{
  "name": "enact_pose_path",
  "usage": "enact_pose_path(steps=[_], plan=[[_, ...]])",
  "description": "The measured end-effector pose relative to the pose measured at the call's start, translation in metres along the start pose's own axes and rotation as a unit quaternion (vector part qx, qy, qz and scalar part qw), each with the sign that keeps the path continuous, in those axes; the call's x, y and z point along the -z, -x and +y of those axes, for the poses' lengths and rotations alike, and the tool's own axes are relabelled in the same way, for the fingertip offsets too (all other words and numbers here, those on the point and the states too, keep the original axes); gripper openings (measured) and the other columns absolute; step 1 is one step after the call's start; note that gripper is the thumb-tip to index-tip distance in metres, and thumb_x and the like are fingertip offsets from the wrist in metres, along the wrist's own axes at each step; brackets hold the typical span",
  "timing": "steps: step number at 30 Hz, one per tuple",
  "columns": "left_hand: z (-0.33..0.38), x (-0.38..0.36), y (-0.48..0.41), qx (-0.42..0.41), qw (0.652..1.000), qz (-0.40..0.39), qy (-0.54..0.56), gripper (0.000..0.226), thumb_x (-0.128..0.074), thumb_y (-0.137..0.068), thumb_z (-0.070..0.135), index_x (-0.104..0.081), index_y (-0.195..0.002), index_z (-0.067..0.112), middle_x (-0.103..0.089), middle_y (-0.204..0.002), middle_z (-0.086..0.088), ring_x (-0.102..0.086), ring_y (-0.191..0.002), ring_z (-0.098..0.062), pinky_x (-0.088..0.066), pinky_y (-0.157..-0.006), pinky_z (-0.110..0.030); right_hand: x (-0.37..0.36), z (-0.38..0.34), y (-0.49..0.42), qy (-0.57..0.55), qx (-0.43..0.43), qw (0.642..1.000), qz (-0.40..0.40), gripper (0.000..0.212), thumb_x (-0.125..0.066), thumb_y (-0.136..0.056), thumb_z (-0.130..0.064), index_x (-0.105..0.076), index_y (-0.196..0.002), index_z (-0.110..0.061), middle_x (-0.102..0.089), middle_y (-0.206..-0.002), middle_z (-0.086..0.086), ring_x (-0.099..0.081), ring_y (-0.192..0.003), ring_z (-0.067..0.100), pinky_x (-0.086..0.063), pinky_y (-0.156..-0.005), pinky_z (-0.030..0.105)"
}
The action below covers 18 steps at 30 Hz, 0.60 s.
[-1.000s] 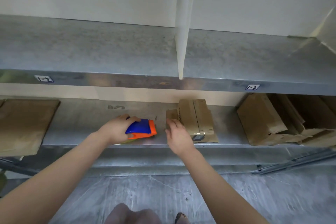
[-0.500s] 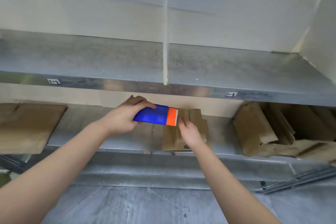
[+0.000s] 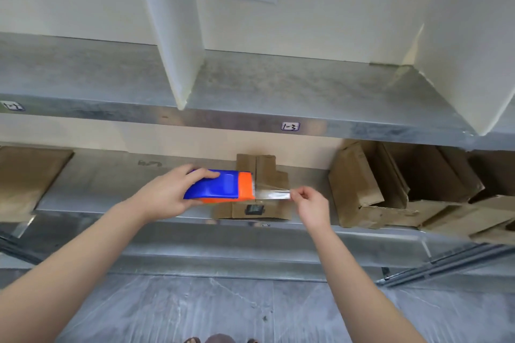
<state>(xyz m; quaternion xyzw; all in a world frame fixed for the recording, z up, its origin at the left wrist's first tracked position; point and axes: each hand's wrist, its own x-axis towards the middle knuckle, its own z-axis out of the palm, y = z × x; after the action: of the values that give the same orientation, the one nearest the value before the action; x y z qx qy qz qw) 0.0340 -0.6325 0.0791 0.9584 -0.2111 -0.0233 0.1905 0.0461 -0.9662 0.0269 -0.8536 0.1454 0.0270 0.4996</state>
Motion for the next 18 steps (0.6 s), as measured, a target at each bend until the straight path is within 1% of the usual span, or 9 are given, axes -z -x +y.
enact_pose_path(steps=[3, 5, 7, 9, 12, 15, 18], plan=[[-0.022, 0.001, 0.022, 0.048, 0.999, -0.014, 0.003, 0.057, -0.069, -0.086, 0.036, -0.035, -0.126, 0.059, -0.042, -0.126, 0.018, -0.044, -0.117, -0.007, -0.043, -0.091, -0.029, 0.025, 0.022, -0.005, 0.050, -0.018, 0.999, -0.004, 0.021, -0.061, -0.091, -0.029, -0.066, -0.073, -0.019, -0.063, -0.072, -0.006, -0.055, -0.072, 0.016, -0.040, -0.064, 0.029], [-0.029, 0.001, 0.028, 0.064, 0.997, -0.029, 0.013, 0.059, -0.071, -0.085, 0.033, -0.033, -0.118, 0.065, -0.040, -0.125, 0.020, -0.042, -0.115, -0.003, -0.040, -0.092, -0.026, 0.023, 0.027, -0.005, 0.083, -0.022, 0.996, -0.019, 0.022, -0.060, -0.092, -0.031, -0.067, -0.076, -0.017, -0.064, -0.074, -0.006, -0.055, -0.073, 0.016, -0.039, -0.062, 0.028], [-0.032, -0.001, 0.029, 0.073, 0.997, -0.034, 0.014, 0.061, -0.072, -0.084, 0.033, -0.033, -0.117, 0.067, -0.039, -0.124, 0.020, -0.041, -0.115, -0.003, -0.040, -0.094, -0.027, 0.015, 0.028, -0.006, 0.098, -0.028, 0.995, -0.023, 0.022, -0.060, -0.091, -0.031, -0.068, -0.076, -0.018, -0.064, -0.075, -0.008, -0.056, -0.075, 0.016, -0.038, -0.062, 0.028], [-0.033, -0.001, 0.026, 0.080, 0.996, -0.038, 0.011, 0.061, -0.072, -0.084, 0.032, -0.034, -0.121, 0.063, -0.041, -0.124, 0.018, -0.042, -0.116, -0.006, -0.041, -0.093, -0.027, 0.010, 0.029, -0.007, 0.108, -0.033, 0.993, -0.029, 0.022, -0.060, -0.092, -0.032, -0.068, -0.076, -0.019, -0.066, -0.079, -0.008, -0.057, -0.077, 0.014, -0.038, -0.062, 0.027], [-0.040, 0.000, 0.019, 0.093, 0.994, -0.049, -0.002, 0.063, -0.071, -0.085, 0.030, -0.036, -0.132, 0.054, -0.041, -0.125, 0.016, -0.042, -0.117, -0.008, -0.040, -0.091, -0.026, 0.002, 0.033, -0.010, 0.111, -0.047, 0.992, -0.041, 0.020, -0.060, -0.092, -0.033, -0.070, -0.079, -0.021, -0.069, -0.084, -0.008, -0.059, -0.081, 0.014, -0.040, -0.066, 0.027], [-0.048, -0.004, 0.014, 0.097, 0.993, -0.074, -0.004, 0.064, -0.071, -0.084, 0.030, -0.033, -0.127, 0.059, -0.041, -0.124, 0.016, -0.043, -0.114, -0.008, -0.042, -0.092, -0.029, -0.008, 0.038, -0.013, 0.126, -0.062, 0.989, -0.054, 0.019, -0.060, -0.091, -0.034, -0.072, -0.083, -0.022, -0.071, -0.088, -0.005, -0.061, -0.086, 0.017, -0.041, -0.069, 0.027], [-0.056, -0.011, 0.009, 0.113, 0.989, -0.091, -0.002, 0.064, -0.071, -0.084, 0.030, -0.038, -0.135, 0.051, -0.046, -0.125, 0.010, -0.047, -0.115, -0.014, -0.044, -0.093, -0.033, -0.019, 0.043, -0.017, 0.127, -0.076, 0.987, -0.058, 0.016, -0.060, -0.091, -0.035, -0.069, -0.083, -0.025, -0.071, -0.085, -0.002, -0.062, -0.087, 0.020, -0.040, -0.069, 0.026]])
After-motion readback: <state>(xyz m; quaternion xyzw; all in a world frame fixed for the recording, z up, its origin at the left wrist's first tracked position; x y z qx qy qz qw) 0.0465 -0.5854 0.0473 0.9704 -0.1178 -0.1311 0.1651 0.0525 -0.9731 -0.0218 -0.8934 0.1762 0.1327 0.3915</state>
